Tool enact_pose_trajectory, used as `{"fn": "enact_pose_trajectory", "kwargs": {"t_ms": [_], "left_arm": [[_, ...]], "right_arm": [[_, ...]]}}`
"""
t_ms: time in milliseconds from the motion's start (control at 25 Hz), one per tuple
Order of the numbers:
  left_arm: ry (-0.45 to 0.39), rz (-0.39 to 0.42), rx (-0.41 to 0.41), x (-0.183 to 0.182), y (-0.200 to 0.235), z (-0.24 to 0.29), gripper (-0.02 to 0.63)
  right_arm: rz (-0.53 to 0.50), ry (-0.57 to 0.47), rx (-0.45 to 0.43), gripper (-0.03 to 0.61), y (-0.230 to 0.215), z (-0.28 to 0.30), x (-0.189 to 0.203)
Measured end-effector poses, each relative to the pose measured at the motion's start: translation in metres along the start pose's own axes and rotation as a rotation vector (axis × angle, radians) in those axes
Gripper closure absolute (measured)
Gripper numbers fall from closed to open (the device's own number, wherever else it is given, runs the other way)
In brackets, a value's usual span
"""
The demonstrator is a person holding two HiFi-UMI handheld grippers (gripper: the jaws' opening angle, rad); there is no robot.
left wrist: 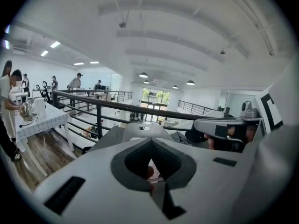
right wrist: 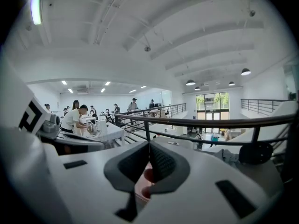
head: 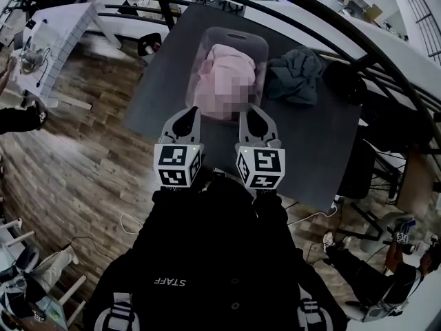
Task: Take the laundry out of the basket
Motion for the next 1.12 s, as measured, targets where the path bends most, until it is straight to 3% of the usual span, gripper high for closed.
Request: {"fn": "enact_pose_trajectory", "kwargs": {"t_ms": [640, 720, 800, 1120], "left_arm": [[0.132, -0.051, 0.018, 0.014, 0.053, 0.087, 0.613], [0.15, -0.058, 0.02, 0.016, 0.054, 0.098, 0.613], [0.169, -0.063, 0.022, 0.016, 0.057, 0.109, 0.612], [0.233, -0.075, 0.026, 0.018, 0.077, 0.149, 0.614]], "right_arm": [[0.066, 0.194, 0.004, 0.555, -0.012, 0.107, 0.034], [0.081, 0.217, 0.003, 0.474, -0.015, 0.119, 0.039], [0.088, 0.242, -0.007, 0.436, -0.019, 0.131, 0.042], [0.111, 0.31, -0.034, 0.385, -0.026, 0.177, 0.053]]}}
Point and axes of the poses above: the fingertips, and each gripper's own axes: z forward along the fingers, y to its left, x out of its underside, the point moved 9 cm from there along -z, backward along the fingers, and after that the axes turned 3 degrees about z, right-handed, at the moved point
